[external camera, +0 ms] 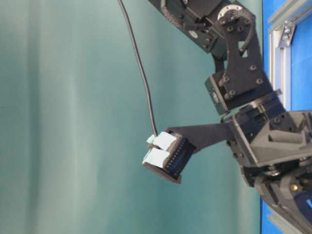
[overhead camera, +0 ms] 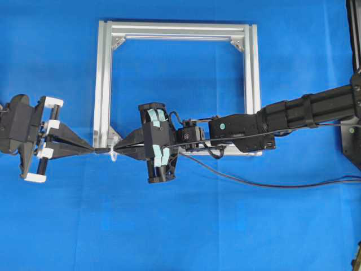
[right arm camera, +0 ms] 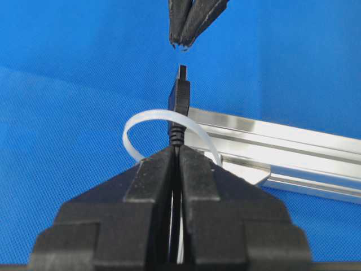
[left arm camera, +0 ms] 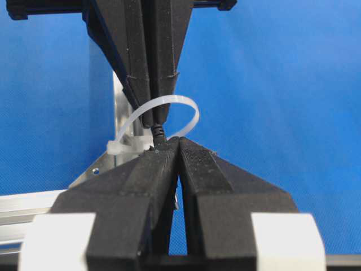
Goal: Insert the wire through the string loop located on the left side.
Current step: 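Open the left gripper around the plug and close on it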
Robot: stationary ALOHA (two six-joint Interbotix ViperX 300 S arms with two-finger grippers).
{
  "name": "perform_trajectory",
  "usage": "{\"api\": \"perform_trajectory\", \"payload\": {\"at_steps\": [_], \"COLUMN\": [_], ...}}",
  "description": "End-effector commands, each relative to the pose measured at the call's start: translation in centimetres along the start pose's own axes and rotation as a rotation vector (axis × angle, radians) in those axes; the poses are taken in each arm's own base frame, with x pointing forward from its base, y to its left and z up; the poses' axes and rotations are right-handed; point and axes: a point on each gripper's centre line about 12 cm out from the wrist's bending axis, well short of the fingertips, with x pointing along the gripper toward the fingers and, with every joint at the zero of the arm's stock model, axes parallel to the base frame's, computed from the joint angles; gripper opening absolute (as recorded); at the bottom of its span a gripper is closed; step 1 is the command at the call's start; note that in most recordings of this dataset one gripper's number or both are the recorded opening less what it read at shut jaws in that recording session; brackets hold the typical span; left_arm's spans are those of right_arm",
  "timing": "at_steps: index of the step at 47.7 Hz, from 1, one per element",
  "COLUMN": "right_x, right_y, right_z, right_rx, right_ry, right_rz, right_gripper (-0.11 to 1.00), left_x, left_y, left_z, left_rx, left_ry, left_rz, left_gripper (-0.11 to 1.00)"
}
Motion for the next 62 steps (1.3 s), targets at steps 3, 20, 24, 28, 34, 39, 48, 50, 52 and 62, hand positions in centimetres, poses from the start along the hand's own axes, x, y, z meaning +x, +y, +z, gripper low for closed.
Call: {"api": "perform_trajectory", "payload": {"at_steps": [3, 20, 24, 28, 34, 39, 48, 50, 52, 62], "right_x": [-0.2, -0.2, -0.2, -0.2, -0.2, -0.1, -0.2, -0.2, -0.2, -0.2], "right_y": [0.2, 0.2, 0.2, 0.2, 0.2, 0.2, 0.1, 0.2, 0.2, 0.2], "right_z": [1.8, 1.8, 1.9, 1.9, 1.9, 1.9, 1.8, 1.9, 1.9, 1.8], "right_rx": [0.003, 0.003, 0.001, 0.003, 0.001, 0.001, 0.003, 0.001, 0.003, 0.003], "right_ry": [-0.044, -0.044, -0.046, -0.046, -0.046, -0.046, -0.044, -0.046, -0.047, -0.047], "right_rz": [0.003, 0.003, 0.004, 0.003, 0.004, 0.004, 0.002, 0.004, 0.004, 0.004], "right_gripper": [0.00, 0.00, 0.00, 0.00, 0.00, 0.00, 0.00, 0.00, 0.00, 0.00], "left_x": [0.4, 0.4, 0.4, 0.4, 0.4, 0.4, 0.7, 0.9, 1.1, 3.1], "left_y": [0.2, 0.2, 0.2, 0.2, 0.2, 0.2, 0.3, 0.3, 0.4, 0.5], "left_z": [0.6, 0.6, 0.6, 0.6, 0.5, 0.5, 0.5, 0.4, 0.3, -1.3], "left_rx": [0.000, -0.002, -0.001, -0.001, -0.001, -0.001, -0.002, -0.003, -0.003, -0.001], "left_ry": [-0.014, -0.008, -0.008, -0.008, -0.005, 0.004, 0.009, 0.015, 0.025, 0.108], "left_rz": [0.007, 0.009, 0.009, 0.009, 0.009, 0.009, 0.014, 0.016, 0.018, 0.024], "left_gripper": [0.00, 0.10, 0.31, 0.58, 0.88, 0.89, 0.88, 0.88, 0.88, 0.88]}}
